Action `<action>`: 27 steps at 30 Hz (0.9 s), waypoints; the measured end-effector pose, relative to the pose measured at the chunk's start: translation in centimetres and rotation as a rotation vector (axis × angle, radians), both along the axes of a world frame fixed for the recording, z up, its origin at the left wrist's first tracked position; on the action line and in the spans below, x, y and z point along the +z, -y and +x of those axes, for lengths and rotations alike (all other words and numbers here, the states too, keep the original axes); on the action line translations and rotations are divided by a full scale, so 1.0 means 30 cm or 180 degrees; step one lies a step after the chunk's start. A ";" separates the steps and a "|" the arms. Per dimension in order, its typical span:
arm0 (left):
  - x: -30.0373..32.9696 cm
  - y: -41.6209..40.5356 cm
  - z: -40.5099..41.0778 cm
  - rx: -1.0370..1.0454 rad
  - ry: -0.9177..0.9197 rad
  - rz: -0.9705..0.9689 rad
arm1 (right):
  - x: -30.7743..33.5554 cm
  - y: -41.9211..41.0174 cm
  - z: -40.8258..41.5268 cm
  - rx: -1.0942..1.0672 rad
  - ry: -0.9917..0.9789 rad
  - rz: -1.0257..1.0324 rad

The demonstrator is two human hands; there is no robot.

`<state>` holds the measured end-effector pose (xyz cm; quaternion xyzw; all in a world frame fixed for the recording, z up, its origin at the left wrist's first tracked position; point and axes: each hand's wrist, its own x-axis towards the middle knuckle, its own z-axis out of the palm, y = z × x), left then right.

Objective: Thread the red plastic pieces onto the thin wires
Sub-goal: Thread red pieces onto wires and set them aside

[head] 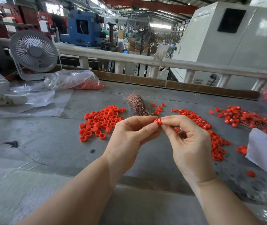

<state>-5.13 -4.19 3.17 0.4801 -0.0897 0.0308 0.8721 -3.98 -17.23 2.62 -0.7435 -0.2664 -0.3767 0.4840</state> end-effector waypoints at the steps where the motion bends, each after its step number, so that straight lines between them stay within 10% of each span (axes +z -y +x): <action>1: -0.001 -0.001 0.001 0.0006 0.0009 0.0015 | -0.001 0.002 0.000 -0.0015 0.0018 -0.0036; 27: -0.016 -0.002 0.009 0.0158 0.0211 0.0343 | -0.009 0.006 0.009 -0.0143 0.0001 -0.0183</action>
